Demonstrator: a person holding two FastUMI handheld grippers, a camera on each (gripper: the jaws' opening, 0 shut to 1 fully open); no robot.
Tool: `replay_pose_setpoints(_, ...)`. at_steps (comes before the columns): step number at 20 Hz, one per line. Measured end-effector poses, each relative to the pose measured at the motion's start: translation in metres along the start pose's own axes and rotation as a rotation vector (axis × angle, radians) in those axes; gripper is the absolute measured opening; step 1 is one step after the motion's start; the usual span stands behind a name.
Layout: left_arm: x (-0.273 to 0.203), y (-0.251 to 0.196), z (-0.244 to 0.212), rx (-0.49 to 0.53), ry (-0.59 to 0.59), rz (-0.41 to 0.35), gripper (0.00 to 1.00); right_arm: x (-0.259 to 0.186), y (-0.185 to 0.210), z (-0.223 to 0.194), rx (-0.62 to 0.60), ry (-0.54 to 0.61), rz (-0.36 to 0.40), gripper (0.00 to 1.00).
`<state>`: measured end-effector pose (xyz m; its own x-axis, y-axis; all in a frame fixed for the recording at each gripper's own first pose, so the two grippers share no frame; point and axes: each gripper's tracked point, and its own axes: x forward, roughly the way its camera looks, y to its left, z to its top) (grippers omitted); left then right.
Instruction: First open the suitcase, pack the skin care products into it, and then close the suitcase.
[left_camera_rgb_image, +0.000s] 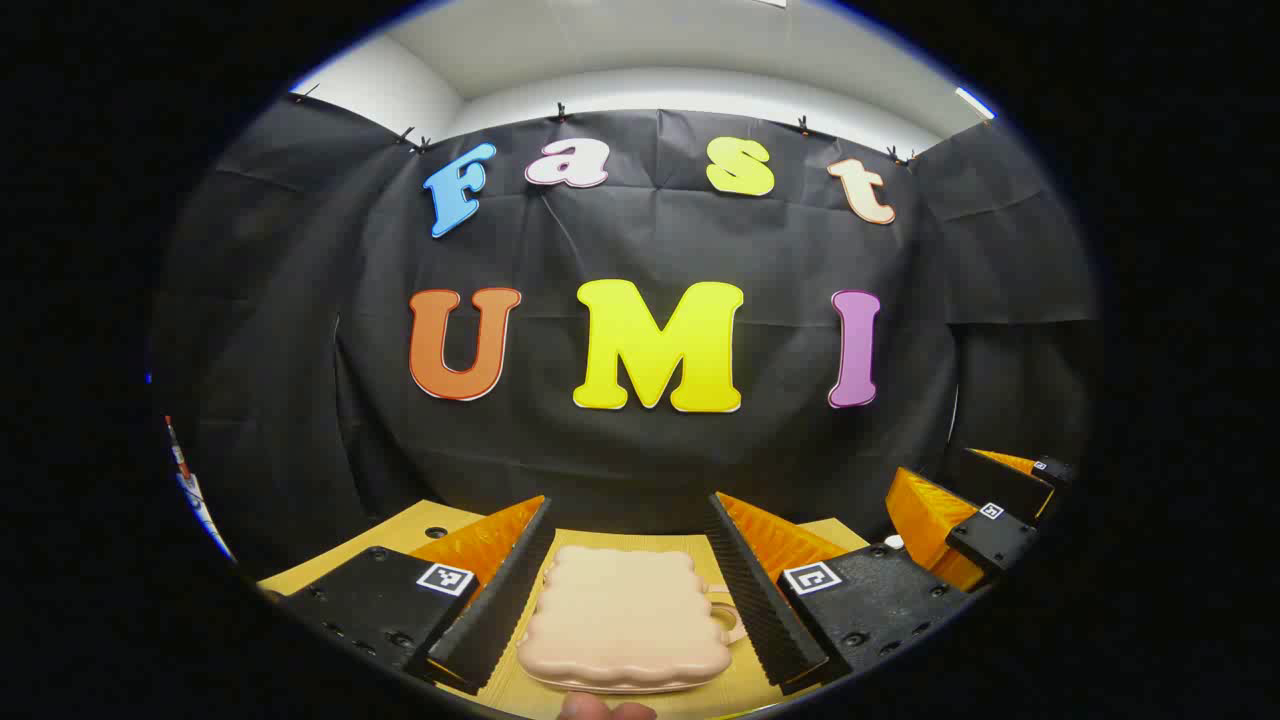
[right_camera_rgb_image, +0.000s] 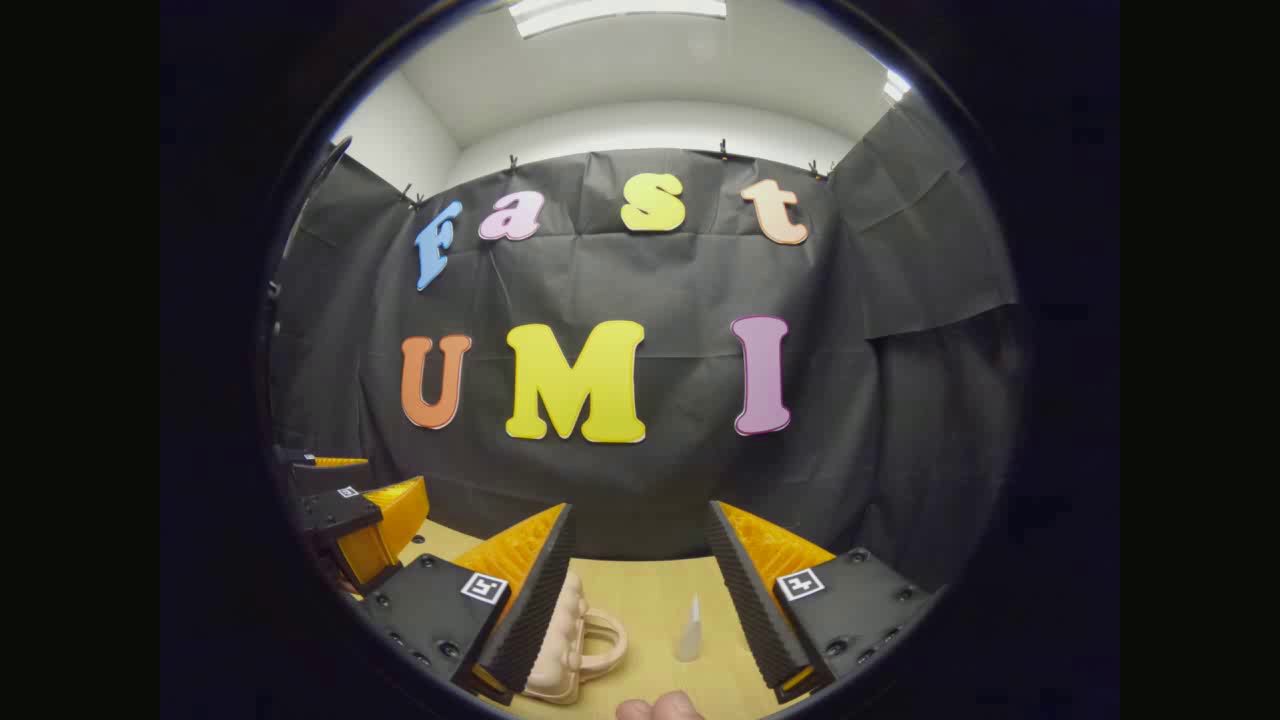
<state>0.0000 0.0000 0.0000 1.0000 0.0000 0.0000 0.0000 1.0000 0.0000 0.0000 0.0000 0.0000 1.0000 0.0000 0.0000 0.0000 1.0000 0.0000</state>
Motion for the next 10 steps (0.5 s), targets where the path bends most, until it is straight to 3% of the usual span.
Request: replay_pose_setpoints(10,-0.004,-0.012,-0.010,-0.002,0.022,0.008,0.96,0.002,-0.022,-0.010,0.005,0.020,-0.001,0.79)
